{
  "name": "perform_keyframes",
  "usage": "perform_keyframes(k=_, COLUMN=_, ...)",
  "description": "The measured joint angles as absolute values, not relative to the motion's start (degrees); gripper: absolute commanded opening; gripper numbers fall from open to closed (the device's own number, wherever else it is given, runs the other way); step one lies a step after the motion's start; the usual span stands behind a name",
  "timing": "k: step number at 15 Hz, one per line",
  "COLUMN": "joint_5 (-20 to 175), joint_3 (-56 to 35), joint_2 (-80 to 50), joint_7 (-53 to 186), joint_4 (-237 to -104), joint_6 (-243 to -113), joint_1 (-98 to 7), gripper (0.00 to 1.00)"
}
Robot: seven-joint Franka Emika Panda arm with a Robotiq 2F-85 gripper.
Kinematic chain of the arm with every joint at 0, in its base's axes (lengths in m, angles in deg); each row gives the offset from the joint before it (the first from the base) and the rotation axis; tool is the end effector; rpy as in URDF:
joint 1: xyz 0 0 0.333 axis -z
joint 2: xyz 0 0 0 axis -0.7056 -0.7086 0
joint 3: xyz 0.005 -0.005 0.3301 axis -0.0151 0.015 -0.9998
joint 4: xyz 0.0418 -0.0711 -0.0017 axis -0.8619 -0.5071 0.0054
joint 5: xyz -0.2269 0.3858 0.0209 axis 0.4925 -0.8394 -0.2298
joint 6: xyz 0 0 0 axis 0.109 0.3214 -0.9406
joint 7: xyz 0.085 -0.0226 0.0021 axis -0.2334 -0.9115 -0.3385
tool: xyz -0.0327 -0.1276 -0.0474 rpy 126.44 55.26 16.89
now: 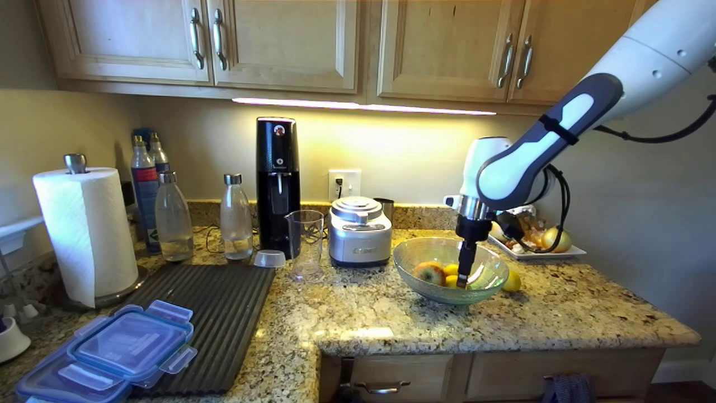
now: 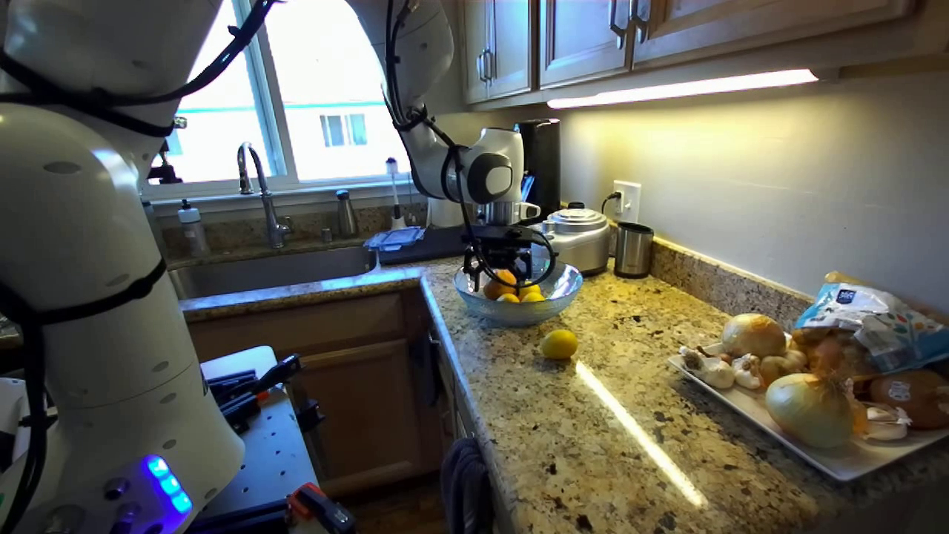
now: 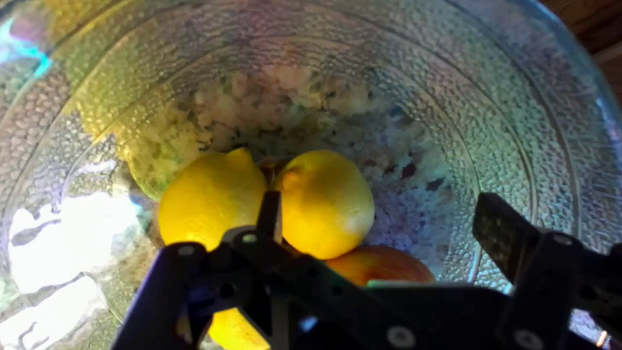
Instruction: Remove the lemons from the bowl
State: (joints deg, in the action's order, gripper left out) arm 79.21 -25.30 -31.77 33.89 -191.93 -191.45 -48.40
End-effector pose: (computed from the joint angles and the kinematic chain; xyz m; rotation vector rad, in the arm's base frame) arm 0.6302 0.1628 0.1085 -2.8565 -1.1698 -0.0603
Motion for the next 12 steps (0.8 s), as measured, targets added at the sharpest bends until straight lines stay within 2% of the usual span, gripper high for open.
perform_keyframes(k=9, joint_5=80.1, joint_3=-25.6, joint_2=-36.6, joint_7=28.5, joint_4=-186.6, joint_6=-190.0, joint_1=-48.4, gripper=1.00)
perform_keyframes(k=10, joint_5=80.1, joint_3=-25.8, joint_2=-36.9, joint_7=28.3, joint_4=-186.0, joint_6=-189.5, joint_1=-48.4, gripper=0.96)
perform_keyframes(k=12, joint_5=80.1, joint_3=-25.9, joint_2=-37.3, joint_7=28.2, joint_4=-185.3, joint_6=-188.4, joint_1=-48.4, gripper=0.79)
